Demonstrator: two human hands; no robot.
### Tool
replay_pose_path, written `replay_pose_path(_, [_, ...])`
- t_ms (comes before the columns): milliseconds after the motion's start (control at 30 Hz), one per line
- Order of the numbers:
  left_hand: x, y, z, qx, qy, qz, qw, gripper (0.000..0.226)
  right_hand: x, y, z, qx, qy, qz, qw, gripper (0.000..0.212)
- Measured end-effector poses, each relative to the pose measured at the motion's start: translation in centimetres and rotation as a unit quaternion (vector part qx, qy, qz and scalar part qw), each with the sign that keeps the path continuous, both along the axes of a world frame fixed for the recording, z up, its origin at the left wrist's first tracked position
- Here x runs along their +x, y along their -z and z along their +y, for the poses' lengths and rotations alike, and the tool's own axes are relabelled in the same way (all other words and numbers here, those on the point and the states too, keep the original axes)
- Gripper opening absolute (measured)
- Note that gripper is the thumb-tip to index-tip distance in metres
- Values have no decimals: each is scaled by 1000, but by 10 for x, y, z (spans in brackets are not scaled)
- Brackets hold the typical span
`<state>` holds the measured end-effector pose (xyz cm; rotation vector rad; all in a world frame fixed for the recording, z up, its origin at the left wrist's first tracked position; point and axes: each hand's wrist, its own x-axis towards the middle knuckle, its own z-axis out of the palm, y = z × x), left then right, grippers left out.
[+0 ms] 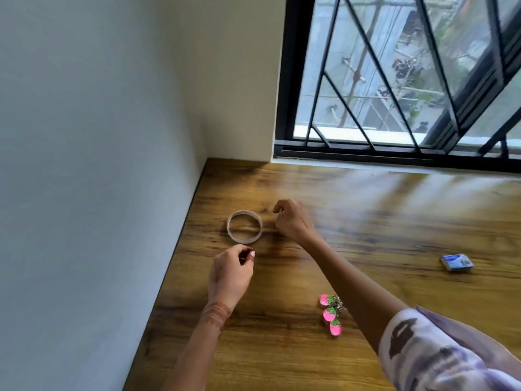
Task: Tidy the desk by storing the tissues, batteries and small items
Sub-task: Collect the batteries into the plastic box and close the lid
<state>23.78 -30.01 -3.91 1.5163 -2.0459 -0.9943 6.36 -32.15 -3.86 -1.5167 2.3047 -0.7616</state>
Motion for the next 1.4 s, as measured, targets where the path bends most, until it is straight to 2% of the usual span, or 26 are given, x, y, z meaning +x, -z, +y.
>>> replay_pose_path(400, [-121, -14, 90, -50, 51, -14, 997, 21, -84, -27, 140, -51, 20, -94, 994, 21])
replay_pose_path(600, [-211, -15, 173, -60, 41, 20, 997, 24, -153, -35, 235, -66, 26, -88, 994, 20])
replay_pose_path(767, [-281, -12, 249, -38, 59, 50, 996, 23, -210, -39, 318, -102, 54, -94, 989, 10])
replay_pose_path(867, [-313, -6, 288, -15, 123, 51, 991, 30, -244, -40, 366, -103, 110, -72, 986, 15])
replay_pose_path(967, [-339, -4, 318, -5, 212, 27, 977, 52, -279, -38, 409, -116, 174, -84, 974, 22])
replay_pose_path(1067, [-357, -1, 340, 9, 257, 7, 966, 60, -308, -30, 445, -98, 227, -108, 963, 18])
replay_pose_path(1233, [-380, -2, 366, 28, 211, 22, 977, 39, -336, -13, 472, -14, 242, -113, 964, 18])
replay_pose_path(1400, [-388, -3, 374, 30, 149, 28, 988, 38, -344, 2, 479, 13, 223, -128, 966, 19])
